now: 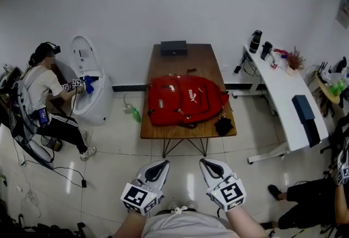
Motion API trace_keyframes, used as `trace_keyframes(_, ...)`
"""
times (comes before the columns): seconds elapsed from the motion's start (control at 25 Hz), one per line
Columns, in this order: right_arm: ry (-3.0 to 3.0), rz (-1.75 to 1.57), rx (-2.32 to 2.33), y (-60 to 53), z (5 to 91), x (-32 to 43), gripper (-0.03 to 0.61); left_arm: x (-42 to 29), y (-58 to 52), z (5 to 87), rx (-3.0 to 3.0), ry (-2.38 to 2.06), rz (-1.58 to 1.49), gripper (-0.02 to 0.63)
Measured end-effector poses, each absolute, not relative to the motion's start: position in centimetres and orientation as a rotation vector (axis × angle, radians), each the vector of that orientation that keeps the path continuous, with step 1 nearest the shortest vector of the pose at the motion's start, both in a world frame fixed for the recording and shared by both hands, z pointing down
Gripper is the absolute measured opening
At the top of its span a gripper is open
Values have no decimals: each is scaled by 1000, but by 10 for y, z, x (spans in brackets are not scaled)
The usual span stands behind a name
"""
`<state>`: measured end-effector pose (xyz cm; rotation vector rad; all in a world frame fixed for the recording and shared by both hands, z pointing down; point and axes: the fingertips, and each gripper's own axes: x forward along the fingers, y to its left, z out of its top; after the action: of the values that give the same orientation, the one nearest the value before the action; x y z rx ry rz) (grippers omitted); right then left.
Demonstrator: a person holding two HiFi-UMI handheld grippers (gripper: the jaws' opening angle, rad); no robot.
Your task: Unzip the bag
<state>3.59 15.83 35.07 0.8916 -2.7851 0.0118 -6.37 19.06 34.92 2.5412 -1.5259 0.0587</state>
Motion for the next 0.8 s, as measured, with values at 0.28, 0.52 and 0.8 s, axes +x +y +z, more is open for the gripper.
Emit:
trace_keyframes(0.28, -2803, 5, 927, 152, 351, 43, 6, -62, 185, 346, 2544, -1526, 41, 6)
trace_keyframes(0.52, -2836, -34, 967, 147, 342, 45, 6, -65, 181, 345, 2539, -1534, 42, 6)
trace_keyframes(0.8, -2846, -8, 971, 147, 336, 45, 6, -62, 179, 344, 2543, -1544, 42, 6)
